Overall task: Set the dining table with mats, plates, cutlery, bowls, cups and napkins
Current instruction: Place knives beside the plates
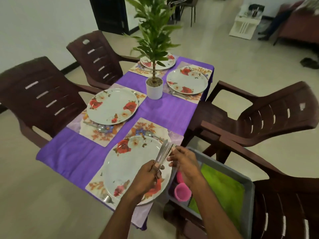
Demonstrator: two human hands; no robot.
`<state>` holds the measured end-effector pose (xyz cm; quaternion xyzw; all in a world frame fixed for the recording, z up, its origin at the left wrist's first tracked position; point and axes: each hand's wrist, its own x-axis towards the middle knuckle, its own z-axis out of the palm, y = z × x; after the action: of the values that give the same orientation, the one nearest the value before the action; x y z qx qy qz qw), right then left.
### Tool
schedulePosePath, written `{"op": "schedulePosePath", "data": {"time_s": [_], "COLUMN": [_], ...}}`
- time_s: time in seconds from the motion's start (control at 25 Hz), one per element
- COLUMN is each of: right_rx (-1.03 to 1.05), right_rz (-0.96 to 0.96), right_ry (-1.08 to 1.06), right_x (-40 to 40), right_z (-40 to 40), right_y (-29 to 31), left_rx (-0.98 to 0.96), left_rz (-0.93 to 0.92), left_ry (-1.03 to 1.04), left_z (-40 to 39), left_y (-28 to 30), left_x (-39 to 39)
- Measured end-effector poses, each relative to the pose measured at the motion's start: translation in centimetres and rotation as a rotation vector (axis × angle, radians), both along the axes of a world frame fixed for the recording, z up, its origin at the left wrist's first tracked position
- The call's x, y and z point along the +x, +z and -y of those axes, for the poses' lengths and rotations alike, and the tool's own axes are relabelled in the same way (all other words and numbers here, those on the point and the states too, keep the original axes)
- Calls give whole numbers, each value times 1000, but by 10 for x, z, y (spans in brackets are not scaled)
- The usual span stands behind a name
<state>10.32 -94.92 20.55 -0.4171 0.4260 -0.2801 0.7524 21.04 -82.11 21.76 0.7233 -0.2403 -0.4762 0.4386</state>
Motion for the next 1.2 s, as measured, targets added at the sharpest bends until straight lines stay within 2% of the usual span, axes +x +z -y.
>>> {"op": "schedulePosePath", "data": {"time_s": [0.2,0.36,0.48,0.6,0.72,0.88,0.96,1.04,1.2], "right_rx": [-4,-12,-50,-60,19,66,21,-91,-563], "right_rz": [-14,-55,-70,-32,49,96,44,-79,-396], "right_ry": [-64,-252,-331,-416,-453,-456,-407,-271,180], "right_x": [53,79,91,96,100,108,116,126,136], "right_z": [-60,-91,-100,-99,-95,-82,-73,-65,-45], "right_y": [13,24,34,41,52,56,53,47,23], "left_rx": [-12,-35,-38,-36,-8,-16,-92,-165,-125], "left_rz": [5,-78,-131,-50,-29,-142,-129,-109,-34], "left_ry": [-96,20,133,169,194,79,48,84,231], "left_z": [-61,-88,-90,-89,-79,-65,-52,-32,20], "left_y": [4,6,5,5,17,23,28,36,33], "left_x": [64,97,119,134,140,137,131,127,135]}}
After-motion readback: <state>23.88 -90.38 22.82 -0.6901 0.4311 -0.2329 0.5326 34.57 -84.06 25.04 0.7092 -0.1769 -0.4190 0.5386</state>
